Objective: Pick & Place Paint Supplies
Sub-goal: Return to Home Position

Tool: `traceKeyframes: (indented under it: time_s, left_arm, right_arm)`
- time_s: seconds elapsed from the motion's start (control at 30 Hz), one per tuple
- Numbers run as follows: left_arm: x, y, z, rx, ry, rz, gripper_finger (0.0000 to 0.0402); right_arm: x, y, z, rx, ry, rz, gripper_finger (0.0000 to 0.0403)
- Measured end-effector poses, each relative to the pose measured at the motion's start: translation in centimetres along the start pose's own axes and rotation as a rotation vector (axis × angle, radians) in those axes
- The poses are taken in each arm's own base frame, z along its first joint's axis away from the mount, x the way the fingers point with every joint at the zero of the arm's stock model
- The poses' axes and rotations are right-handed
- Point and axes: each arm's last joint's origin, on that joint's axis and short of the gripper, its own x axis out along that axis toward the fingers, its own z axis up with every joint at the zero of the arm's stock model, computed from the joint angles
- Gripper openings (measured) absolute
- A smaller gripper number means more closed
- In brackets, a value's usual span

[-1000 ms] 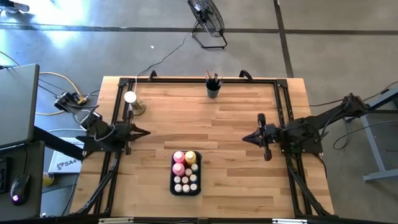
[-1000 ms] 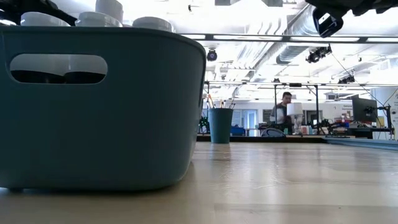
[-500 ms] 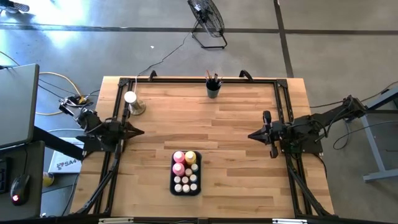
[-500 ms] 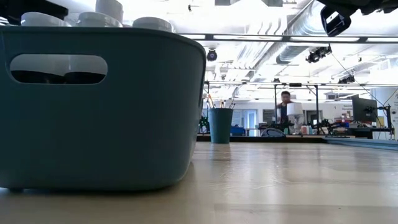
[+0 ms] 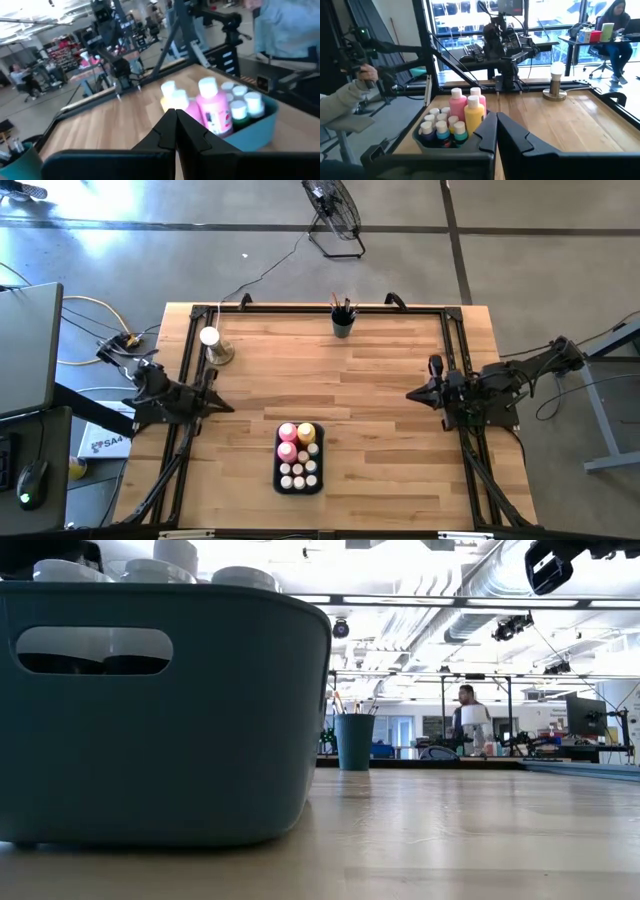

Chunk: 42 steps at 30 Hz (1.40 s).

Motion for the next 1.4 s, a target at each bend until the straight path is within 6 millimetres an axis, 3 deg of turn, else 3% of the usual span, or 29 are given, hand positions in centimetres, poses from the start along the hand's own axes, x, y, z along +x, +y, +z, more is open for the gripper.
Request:
traceKeyframes:
  time_s: [0.47,0.77,0.97,1.13,1.33,1.4]
  left_arm:
    - [1.7,-2.1,-4.1,-0.071,0.013,-0.043,0.0000]
    - [1.9,-2.5,-4.3,-0.083,-0.019,-0.093,0.0000]
    - [1.9,-2.5,-4.4,-0.096,-0.011,-0.095,0.0000]
    - [1.9,-2.5,-4.4,-0.096,-0.010,-0.093,0.0000]
    - [1.9,-2.5,-4.4,-0.097,-0.010,-0.090,0.0000]
    - [1.9,-2.5,-4.4,-0.097,-0.009,-0.089,0.0000]
  right_arm:
    - [-0.3,0.1,0.1,-0.001,-0.001,0.072,0.0003]
    - [-1.2,-0.4,-0.3,-0.017,0.030,0.022,0.0003]
    - [-3.7,-1.3,0.0,0.071,-0.072,-0.018,0.0003]
    - [-5.0,-1.8,-1.5,0.043,-0.159,-0.010,0.0003]
    - [-4.1,-1.3,-2.5,0.045,-0.192,0.102,0.0003]
    - [-3.4,-1.3,-3.7,0.037,-0.176,0.105,0.0003]
